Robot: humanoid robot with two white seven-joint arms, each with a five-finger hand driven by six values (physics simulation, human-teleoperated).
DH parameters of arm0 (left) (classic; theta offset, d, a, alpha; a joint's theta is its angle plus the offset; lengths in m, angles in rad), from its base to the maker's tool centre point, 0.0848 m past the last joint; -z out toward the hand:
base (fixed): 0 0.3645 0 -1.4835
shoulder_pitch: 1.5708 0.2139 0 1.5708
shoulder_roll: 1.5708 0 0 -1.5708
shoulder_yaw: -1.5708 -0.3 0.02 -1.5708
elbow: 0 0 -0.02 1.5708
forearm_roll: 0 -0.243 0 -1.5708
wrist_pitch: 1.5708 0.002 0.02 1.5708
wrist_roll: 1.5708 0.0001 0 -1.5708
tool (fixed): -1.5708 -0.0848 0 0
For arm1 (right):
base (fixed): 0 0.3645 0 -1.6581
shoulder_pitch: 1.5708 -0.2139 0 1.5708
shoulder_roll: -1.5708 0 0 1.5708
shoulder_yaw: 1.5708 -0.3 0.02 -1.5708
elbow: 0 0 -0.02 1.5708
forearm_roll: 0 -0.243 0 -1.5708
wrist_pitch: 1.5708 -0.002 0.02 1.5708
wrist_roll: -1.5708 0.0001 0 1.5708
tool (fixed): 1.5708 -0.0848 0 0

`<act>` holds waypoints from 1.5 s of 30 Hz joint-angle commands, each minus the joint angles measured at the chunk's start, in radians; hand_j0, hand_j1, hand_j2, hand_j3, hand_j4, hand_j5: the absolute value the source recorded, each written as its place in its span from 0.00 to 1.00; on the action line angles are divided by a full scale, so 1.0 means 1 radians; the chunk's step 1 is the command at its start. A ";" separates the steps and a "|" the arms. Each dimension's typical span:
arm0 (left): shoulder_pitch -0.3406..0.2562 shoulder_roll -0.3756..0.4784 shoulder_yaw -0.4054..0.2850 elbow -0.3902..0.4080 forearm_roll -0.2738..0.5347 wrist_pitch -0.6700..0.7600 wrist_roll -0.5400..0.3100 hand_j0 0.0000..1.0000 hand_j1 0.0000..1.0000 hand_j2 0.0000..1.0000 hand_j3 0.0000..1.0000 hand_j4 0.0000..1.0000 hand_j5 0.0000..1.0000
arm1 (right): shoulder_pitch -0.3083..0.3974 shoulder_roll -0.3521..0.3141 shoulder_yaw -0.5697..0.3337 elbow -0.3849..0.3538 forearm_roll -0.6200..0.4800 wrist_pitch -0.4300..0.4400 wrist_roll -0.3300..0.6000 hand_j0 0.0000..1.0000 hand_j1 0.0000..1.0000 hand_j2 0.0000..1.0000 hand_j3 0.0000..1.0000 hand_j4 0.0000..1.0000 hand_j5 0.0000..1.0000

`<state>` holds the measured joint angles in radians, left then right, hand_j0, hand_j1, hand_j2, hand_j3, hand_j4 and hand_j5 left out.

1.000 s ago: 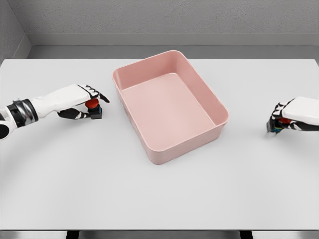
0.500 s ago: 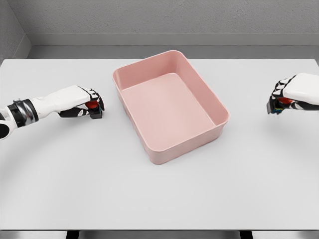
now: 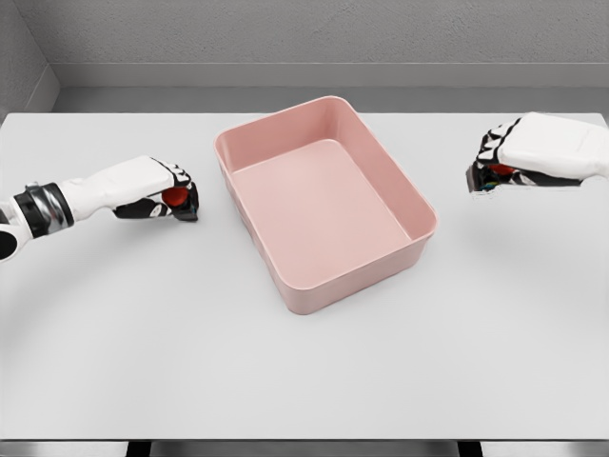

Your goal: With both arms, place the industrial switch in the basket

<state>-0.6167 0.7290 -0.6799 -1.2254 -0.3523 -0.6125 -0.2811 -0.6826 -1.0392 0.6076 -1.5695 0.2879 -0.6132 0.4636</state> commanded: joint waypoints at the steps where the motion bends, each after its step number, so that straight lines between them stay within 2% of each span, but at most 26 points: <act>1: -0.002 0.006 0.002 -0.014 0.015 0.002 0.000 0.45 0.45 0.45 0.45 0.45 0.45 | 0.000 0.041 0.000 -0.001 0.017 0.002 0.003 0.43 0.43 0.43 0.43 0.43 0.43; 5: -0.009 0.018 0.003 -0.037 0.030 0.002 0.000 0.45 0.45 0.45 0.45 0.45 0.45 | -0.040 0.096 0.000 0.000 0.040 0.002 0.040 0.43 0.43 0.43 0.43 0.43 0.43; 9: -0.017 0.041 0.005 -0.052 0.047 0.002 0.000 0.45 0.45 0.45 0.45 0.45 0.45 | -0.060 0.139 0.000 -0.001 0.045 0.002 0.043 0.43 0.43 0.43 0.43 0.43 0.43; 12: -0.031 0.047 0.005 -0.055 0.049 0.002 0.000 0.45 0.45 0.45 0.45 0.45 0.45 | -0.081 0.186 0.000 -0.001 0.088 0.002 0.043 0.43 0.43 0.43 0.43 0.43 0.43; 20: -0.051 0.064 0.005 -0.057 0.067 0.002 0.000 0.45 0.45 0.45 0.45 0.45 0.45 | -0.140 0.375 0.041 0.008 0.154 0.002 0.122 0.43 0.43 0.43 0.43 0.43 0.43; 22: -0.052 0.067 0.005 -0.063 0.075 0.002 0.000 0.45 0.45 0.45 0.45 0.45 0.45 | -0.150 0.430 0.064 0.039 0.172 0.002 0.124 0.44 0.44 0.44 0.44 0.44 0.44; 23: -0.057 0.067 0.007 -0.066 0.075 0.002 0.000 0.45 0.45 0.45 0.45 0.45 0.45 | -0.153 0.447 0.075 0.048 0.185 0.002 0.122 0.45 0.45 0.45 0.45 0.45 0.45; 24: -0.060 0.067 0.007 -0.068 0.075 0.002 0.000 0.45 0.45 0.45 0.45 0.45 0.45 | -0.160 0.456 0.078 0.051 0.185 0.002 0.124 0.50 0.50 0.50 0.50 0.50 0.50; 25: -0.064 0.067 0.007 -0.071 0.075 0.002 0.000 0.45 0.45 0.45 0.45 0.45 0.45 | -0.161 0.456 0.078 0.054 0.185 0.002 0.124 0.70 0.70 0.70 0.70 0.70 0.70; 26: -0.069 0.066 0.007 -0.071 0.075 0.002 0.000 0.45 0.45 0.45 0.45 0.45 0.45 | -0.161 0.455 0.077 0.054 0.186 0.002 0.124 1.00 1.00 1.00 1.00 1.00 1.00; 37: -0.110 0.067 0.005 -0.080 0.082 0.002 0.000 0.45 0.45 0.45 0.45 0.45 0.45 | -0.184 0.464 0.058 0.055 0.186 0.002 0.122 1.00 1.00 1.00 1.00 1.00 1.00; 39: -0.118 0.066 0.005 -0.091 0.088 0.002 0.000 0.45 0.45 0.45 0.45 0.45 0.45 | -0.152 0.384 -0.049 0.083 0.181 0.002 0.122 1.00 1.00 1.00 1.00 1.00 1.00; 41: -0.123 0.056 0.005 -0.095 0.088 0.002 0.000 0.45 0.45 0.45 0.45 0.45 0.45 | -0.088 0.301 -0.153 0.092 0.175 0.002 0.119 1.00 1.00 1.00 1.00 1.00 1.00; 42: -0.127 0.052 0.005 -0.105 0.088 0.002 0.000 0.45 0.45 0.45 0.45 0.45 0.45 | -0.072 0.280 -0.190 0.109 0.172 0.002 0.118 1.00 1.00 1.00 1.00 1.00 1.00; 45: -0.143 0.026 -0.001 -0.115 0.087 0.002 0.000 0.45 0.45 0.45 0.45 0.45 0.45 | -0.029 0.242 -0.227 0.134 0.168 0.002 0.113 1.00 1.00 1.00 1.00 1.00 1.00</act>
<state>-0.7636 0.7683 -0.6786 -1.3329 -0.2735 -0.6127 -0.2817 -0.6853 -0.7563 0.4237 -1.4524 0.4641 -0.6125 0.5802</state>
